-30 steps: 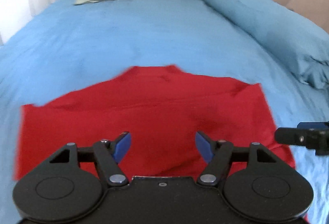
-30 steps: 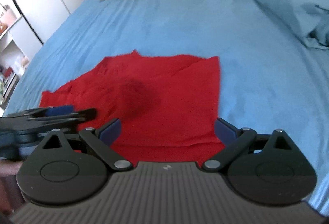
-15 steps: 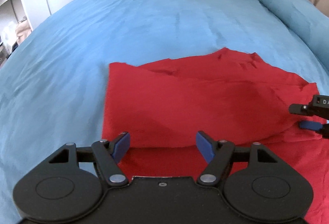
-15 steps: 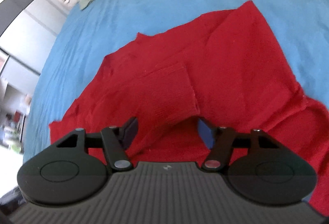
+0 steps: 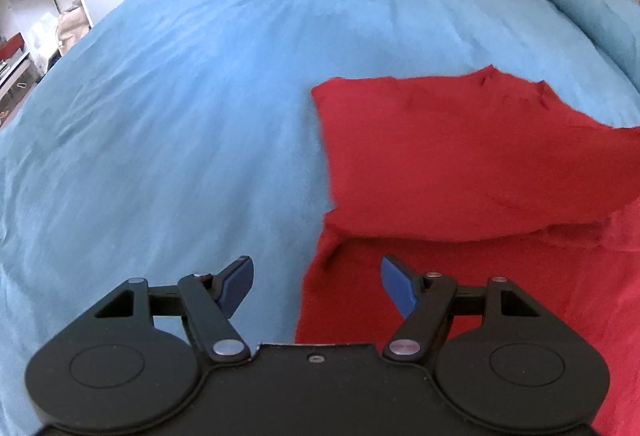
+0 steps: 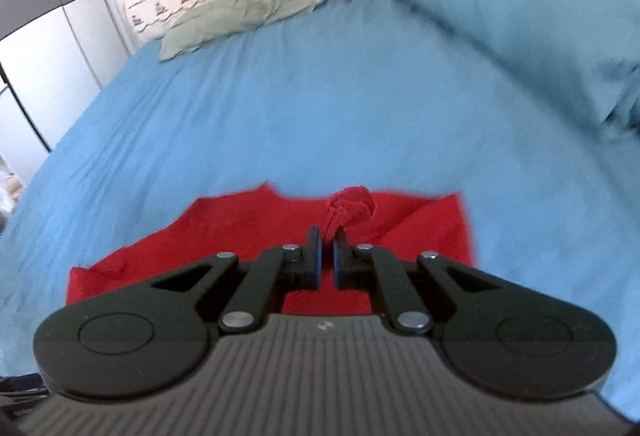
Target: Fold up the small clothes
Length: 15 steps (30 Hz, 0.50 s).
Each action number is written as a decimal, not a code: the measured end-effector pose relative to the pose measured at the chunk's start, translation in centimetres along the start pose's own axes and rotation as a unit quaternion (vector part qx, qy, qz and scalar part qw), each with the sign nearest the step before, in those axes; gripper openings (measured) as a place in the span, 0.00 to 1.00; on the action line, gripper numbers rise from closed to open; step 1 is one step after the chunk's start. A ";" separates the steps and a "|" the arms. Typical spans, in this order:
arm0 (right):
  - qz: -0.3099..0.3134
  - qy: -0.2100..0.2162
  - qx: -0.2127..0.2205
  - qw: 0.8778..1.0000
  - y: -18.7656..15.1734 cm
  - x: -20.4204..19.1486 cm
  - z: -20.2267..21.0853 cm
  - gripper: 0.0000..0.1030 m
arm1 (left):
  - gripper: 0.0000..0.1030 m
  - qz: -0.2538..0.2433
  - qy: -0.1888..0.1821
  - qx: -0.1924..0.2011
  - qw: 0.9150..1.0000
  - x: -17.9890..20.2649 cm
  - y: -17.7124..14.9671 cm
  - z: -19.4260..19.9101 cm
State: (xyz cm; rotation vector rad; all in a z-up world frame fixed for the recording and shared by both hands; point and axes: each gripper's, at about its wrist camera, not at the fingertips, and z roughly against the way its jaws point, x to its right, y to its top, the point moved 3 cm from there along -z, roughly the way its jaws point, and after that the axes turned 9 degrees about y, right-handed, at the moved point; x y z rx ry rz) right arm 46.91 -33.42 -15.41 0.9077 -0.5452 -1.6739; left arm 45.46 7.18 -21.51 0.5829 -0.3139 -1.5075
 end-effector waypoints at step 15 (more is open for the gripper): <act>-0.056 -0.064 -0.057 0.995 -6.2 6.4 -1.3 0.86 | 0.73 -0.006 0.004 -0.026 1.000 -0.6 -1.5 0.3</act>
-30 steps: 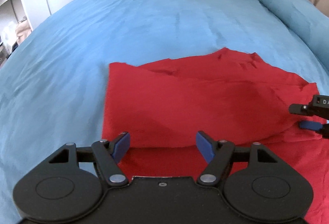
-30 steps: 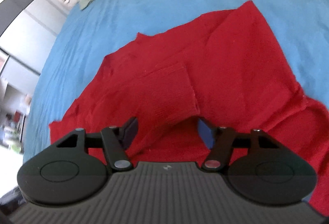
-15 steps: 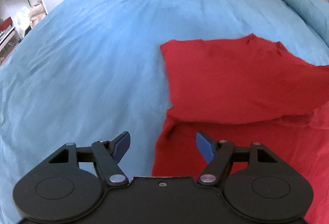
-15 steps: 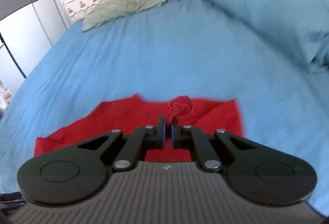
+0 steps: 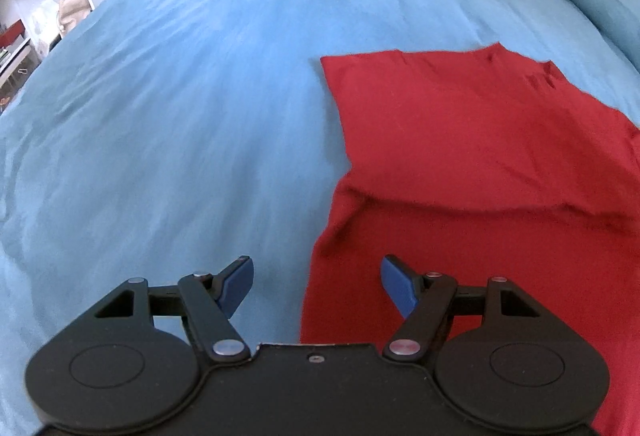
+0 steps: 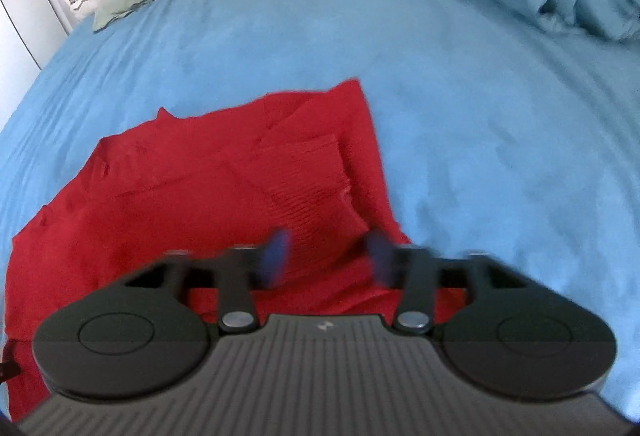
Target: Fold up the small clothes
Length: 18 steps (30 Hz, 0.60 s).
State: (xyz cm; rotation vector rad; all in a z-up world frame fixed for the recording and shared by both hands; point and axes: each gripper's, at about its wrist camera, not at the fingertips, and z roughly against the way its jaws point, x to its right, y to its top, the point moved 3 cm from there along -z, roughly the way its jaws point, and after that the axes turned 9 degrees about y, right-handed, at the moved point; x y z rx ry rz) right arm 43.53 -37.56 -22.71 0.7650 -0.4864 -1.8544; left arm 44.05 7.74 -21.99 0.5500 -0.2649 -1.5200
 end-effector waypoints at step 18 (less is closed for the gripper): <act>0.098 0.080 -0.018 0.992 -0.1 -2.9 -1.8 0.97 | 0.74 0.003 0.005 0.035 0.999 -1.8 -3.2 5.1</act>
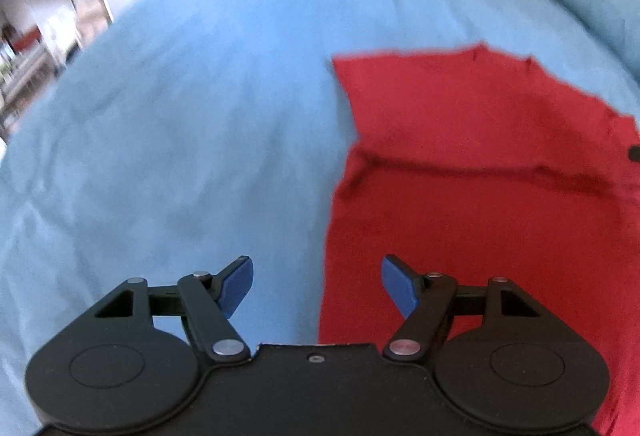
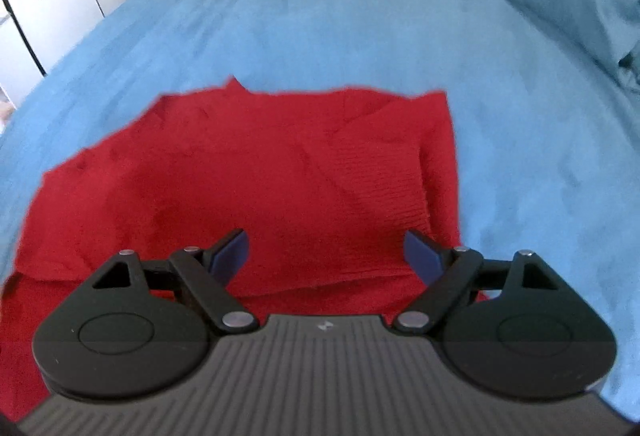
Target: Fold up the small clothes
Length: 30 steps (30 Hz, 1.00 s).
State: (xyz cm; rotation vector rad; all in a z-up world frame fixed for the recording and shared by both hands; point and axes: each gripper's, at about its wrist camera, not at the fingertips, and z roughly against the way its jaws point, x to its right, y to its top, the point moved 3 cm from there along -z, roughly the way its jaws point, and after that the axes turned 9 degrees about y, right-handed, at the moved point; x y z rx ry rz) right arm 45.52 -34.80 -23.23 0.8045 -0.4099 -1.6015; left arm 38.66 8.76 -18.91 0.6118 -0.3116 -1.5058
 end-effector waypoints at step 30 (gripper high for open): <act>-0.072 -0.052 -0.225 0.970 -23.4 2.3 21.9 0.72 | 0.60 -0.058 -0.087 -0.177 0.979 -1.0 -17.4 7.2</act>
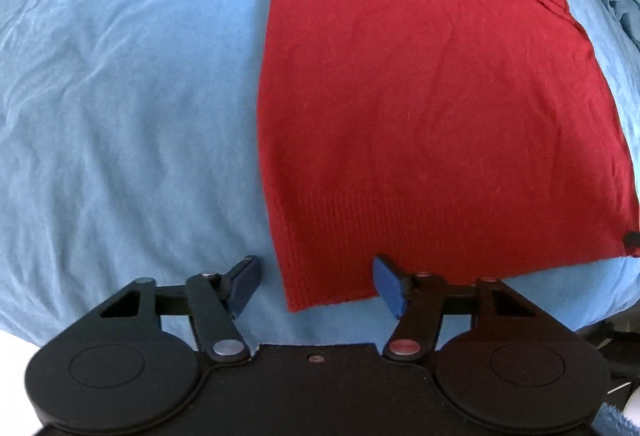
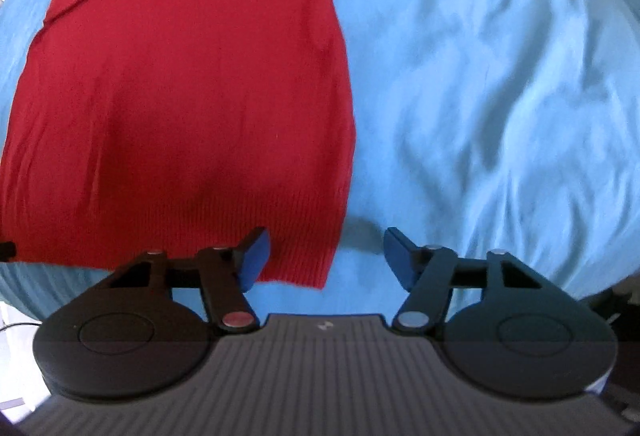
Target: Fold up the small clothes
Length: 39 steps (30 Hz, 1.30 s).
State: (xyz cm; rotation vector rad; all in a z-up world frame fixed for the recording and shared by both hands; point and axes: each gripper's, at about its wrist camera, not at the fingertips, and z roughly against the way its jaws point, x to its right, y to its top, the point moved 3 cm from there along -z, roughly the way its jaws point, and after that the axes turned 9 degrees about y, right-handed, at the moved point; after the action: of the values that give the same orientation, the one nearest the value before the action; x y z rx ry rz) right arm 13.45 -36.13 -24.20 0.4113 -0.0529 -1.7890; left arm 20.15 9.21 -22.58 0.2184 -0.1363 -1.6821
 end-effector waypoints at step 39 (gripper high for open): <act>0.011 0.203 0.153 0.967 29.5 -4.4 11.6 0.21 | 0.04 0.065 -0.061 0.229 0.969 -2.1 29.9 10.0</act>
State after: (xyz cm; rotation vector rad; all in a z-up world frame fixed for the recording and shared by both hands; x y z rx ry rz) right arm 38.30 -41.74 -4.85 0.9896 -0.0460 -1.6461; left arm 47.10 7.27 -6.26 0.4408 -0.6219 -1.5139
